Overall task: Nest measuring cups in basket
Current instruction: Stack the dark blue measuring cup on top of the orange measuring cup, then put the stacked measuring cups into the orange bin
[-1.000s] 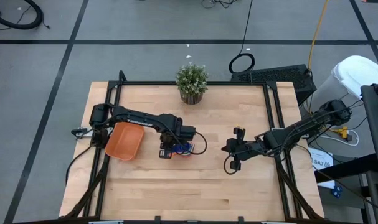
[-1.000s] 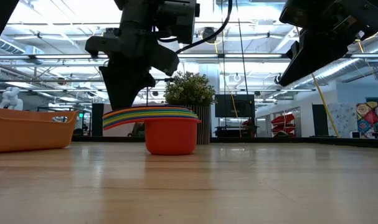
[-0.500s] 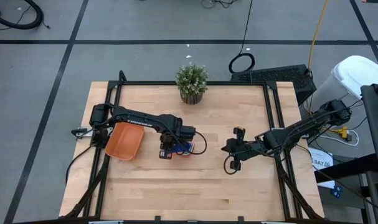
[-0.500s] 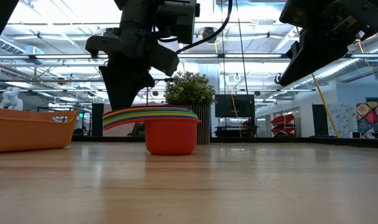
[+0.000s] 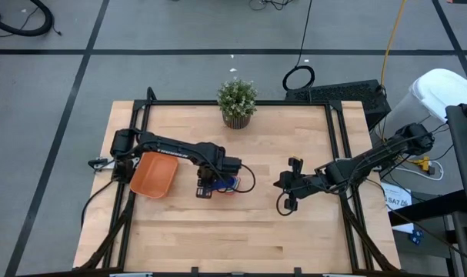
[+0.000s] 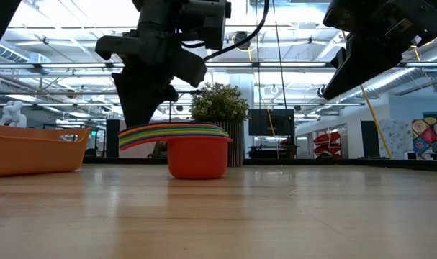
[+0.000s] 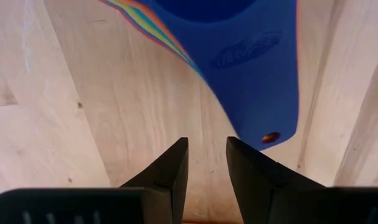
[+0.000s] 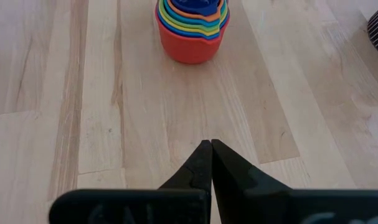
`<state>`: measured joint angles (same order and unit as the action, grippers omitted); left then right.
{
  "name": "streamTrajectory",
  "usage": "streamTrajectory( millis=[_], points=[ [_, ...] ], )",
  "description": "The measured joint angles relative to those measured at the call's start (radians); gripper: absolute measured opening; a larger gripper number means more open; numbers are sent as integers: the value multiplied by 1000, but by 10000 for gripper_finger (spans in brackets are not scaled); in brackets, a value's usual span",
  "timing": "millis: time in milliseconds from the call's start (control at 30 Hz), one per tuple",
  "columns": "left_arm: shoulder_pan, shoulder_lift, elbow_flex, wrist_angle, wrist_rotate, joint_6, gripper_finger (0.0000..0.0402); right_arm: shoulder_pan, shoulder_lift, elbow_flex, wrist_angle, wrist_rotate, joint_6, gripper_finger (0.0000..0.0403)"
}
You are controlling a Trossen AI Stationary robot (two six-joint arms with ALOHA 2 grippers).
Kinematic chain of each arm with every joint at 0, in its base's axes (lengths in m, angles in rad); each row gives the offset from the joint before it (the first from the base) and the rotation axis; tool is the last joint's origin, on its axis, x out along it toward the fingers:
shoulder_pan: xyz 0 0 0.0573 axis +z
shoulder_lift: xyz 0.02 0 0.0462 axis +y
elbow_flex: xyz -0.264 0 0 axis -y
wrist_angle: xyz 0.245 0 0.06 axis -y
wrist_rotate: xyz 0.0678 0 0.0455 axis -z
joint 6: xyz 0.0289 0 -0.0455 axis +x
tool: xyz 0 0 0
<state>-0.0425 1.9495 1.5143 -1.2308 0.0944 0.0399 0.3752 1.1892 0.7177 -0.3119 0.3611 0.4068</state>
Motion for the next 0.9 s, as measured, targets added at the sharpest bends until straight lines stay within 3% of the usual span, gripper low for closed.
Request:
streamTrajectory(
  millis=[167,333,567,900],
  points=[
    [1,-6,3,-47,-46,0,111,0,0,0,0,0,0,0],
    [1,-7,84,-146,-121,-14,111,0,0,0,-1,0,-3,0],
    [-14,-10,204,-104,-116,-124,113,0,0,0,0,1,0,0],
    [-101,-10,229,-50,-122,-154,175,0,0,0,0,2,-2,0]
  ],
)
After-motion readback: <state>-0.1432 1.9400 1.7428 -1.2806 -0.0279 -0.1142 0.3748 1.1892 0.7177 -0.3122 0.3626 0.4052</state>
